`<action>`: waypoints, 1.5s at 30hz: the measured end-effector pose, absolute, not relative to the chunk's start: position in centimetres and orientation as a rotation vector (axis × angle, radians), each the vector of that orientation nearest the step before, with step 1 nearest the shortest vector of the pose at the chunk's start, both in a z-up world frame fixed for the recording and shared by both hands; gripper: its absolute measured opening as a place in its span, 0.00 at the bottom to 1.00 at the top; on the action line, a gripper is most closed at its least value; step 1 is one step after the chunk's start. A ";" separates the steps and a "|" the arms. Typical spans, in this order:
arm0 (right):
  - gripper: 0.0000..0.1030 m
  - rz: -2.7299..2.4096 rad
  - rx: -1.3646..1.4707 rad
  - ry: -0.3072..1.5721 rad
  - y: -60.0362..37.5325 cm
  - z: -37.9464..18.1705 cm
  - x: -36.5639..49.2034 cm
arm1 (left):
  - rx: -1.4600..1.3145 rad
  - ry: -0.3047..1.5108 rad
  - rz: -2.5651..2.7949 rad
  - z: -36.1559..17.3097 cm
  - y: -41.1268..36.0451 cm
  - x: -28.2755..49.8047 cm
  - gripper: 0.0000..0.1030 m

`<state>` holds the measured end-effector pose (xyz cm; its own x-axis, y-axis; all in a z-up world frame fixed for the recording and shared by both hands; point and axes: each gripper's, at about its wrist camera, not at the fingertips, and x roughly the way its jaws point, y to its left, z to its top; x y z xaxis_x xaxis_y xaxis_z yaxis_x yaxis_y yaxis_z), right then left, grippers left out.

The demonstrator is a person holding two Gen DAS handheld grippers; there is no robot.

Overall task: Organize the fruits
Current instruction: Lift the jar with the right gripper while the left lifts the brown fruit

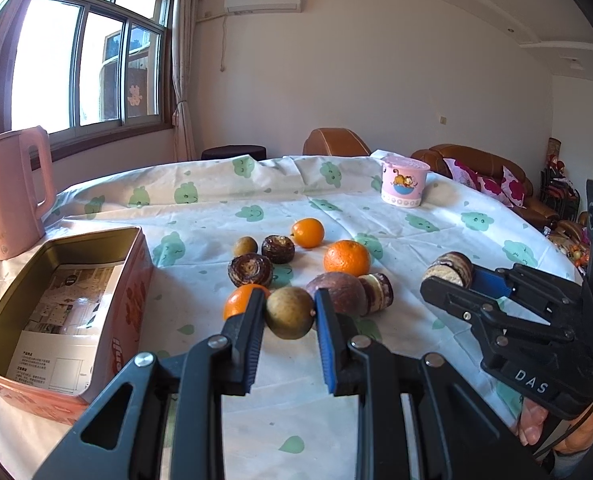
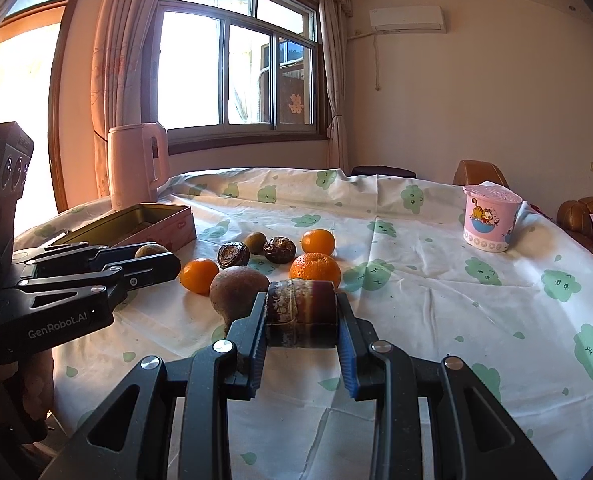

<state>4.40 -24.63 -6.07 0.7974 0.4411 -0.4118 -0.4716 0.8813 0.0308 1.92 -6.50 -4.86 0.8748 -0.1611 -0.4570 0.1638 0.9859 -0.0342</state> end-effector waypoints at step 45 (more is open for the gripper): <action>0.32 0.447 -0.106 0.268 -24.7 -5.2 2.3 | 0.053 0.321 -0.120 -3.6 -6.3 -0.8 0.25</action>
